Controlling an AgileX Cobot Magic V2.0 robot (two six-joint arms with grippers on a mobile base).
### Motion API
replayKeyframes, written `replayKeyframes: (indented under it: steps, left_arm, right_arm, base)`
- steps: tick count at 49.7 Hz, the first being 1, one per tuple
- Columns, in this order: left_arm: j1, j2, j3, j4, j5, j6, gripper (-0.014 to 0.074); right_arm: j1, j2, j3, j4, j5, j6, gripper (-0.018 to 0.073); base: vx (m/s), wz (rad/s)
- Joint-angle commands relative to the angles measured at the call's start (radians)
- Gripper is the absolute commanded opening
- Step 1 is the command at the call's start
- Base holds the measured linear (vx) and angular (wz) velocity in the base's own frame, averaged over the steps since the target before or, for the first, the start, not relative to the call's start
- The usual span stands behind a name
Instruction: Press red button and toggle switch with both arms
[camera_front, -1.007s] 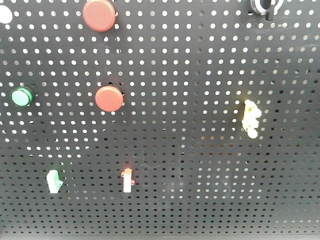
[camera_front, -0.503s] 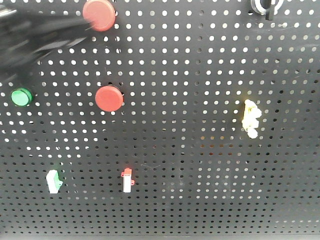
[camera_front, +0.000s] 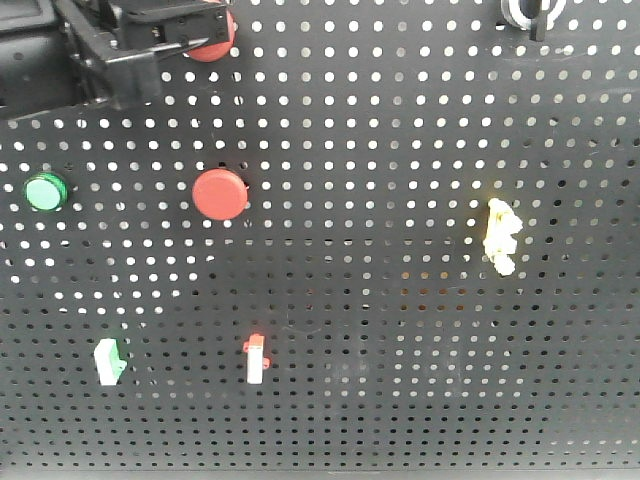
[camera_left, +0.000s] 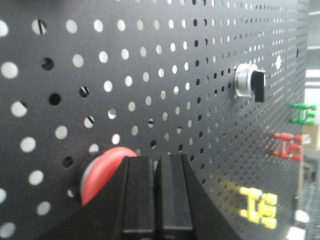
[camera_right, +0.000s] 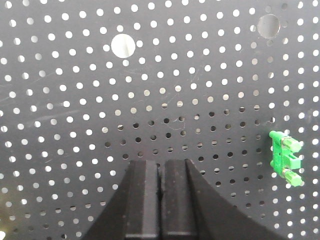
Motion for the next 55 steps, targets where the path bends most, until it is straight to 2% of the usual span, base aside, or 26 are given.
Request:
replayKeyframes:
  steps: [1,6,13,19,28,35,39,45,55]
  left_arm:
    - [0.001,0.004,-0.025,-0.026,-0.079,-0.021,0.0002]
    - [0.001,-0.020,-0.025,-0.017,-0.002,-0.021,0.0002]
    - [0.001,-0.079,-0.024,0.064,0.115,-0.021,0.0002]
    - [0.001,-0.150,-0.009,0.148,0.165,-0.029,0.0002]
    - [0.002,-0.281,0.131,0.239,0.099,-0.115,0.0002]
    - [0.002,-0.405,0.318,0.256,0.053,-0.140,0.0002]
    - [0.002,-0.477,0.446,0.256,0.017,-0.141,0.0002]
    - [0.002,-0.584,0.596,0.255,-0.038,-0.150,0.0002]
    - [0.002,-0.736,0.758,0.265,-0.060,-0.202,0.0002]
  right_arm:
    - [-0.002,0.009,-0.031,-0.005,-0.072,-0.007,-0.0003]
    - [-0.002,0.009,-0.031,0.037,-0.067,-0.003,-0.0003]
    - [-0.001,0.009,-0.031,0.107,-0.059,-0.025,-0.0003]
    - [0.042,0.009,-0.032,0.201,-0.044,-0.132,-0.0003]
    - [0.201,0.028,-0.037,0.390,-0.033,-0.427,-0.0003]
    - [0.355,0.118,-0.074,0.578,-0.026,-0.618,-0.0003]
    - [0.441,0.200,-0.133,0.634,-0.027,-0.721,-0.0003]
    - [0.530,0.352,-0.264,0.672,-0.050,-0.745,-0.0003]
    - [0.531,0.529,-0.484,0.670,-0.048,-0.732,-0.0003]
  base:
    - [0.00,0.00]
    - [0.00,0.00]
    - [0.00,0.00]
    - [0.00,0.00]
    - [0.00,0.00]
    - [0.00,0.00]
    - [0.00,0.00]
    - [0.00,0.00]
    - [0.00,0.00]
